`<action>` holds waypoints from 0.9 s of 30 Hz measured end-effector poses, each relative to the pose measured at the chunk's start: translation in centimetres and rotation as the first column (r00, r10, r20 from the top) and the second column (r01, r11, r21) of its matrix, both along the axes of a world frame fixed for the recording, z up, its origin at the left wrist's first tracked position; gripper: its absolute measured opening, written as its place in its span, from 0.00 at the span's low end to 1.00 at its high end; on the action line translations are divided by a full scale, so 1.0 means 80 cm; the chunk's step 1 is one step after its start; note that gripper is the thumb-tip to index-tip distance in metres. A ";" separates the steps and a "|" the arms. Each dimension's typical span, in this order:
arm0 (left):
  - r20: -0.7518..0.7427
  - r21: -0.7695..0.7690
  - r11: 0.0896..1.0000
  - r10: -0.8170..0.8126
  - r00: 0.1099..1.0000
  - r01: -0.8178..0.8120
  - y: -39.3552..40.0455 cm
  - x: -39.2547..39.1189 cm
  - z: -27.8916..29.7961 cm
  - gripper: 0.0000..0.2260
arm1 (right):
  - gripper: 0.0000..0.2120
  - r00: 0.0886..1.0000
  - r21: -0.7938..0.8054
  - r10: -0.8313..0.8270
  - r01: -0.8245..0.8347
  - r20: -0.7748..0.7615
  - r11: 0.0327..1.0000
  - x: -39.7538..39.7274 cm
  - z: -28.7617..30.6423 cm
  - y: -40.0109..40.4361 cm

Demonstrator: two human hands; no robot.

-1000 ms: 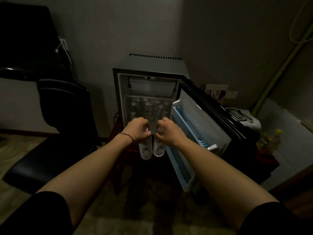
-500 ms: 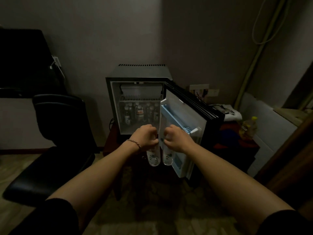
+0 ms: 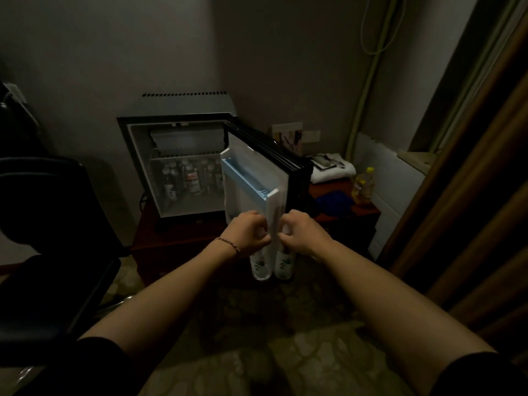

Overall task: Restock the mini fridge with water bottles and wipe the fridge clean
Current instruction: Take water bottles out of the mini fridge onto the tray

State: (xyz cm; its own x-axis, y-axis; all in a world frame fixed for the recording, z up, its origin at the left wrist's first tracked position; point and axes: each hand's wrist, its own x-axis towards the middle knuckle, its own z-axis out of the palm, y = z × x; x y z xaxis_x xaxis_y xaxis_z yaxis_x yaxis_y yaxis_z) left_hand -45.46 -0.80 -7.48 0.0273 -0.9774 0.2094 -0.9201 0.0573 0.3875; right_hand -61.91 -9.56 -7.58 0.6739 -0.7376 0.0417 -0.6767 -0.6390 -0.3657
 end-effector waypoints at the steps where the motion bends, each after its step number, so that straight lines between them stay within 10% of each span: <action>1: -0.004 -0.007 1.000 -0.001 1.000 0.001 -0.005 -0.013 0.000 0.10 | 0.06 1.000 0.006 -0.003 0.003 -0.002 1.000 -0.010 -0.002 -0.004; 27: -0.019 0.071 0.938 0.343 0.939 -0.341 -0.247 -0.242 -0.019 0.10 | 0.09 0.984 0.029 0.165 -0.163 -0.068 0.986 -0.228 0.011 -0.276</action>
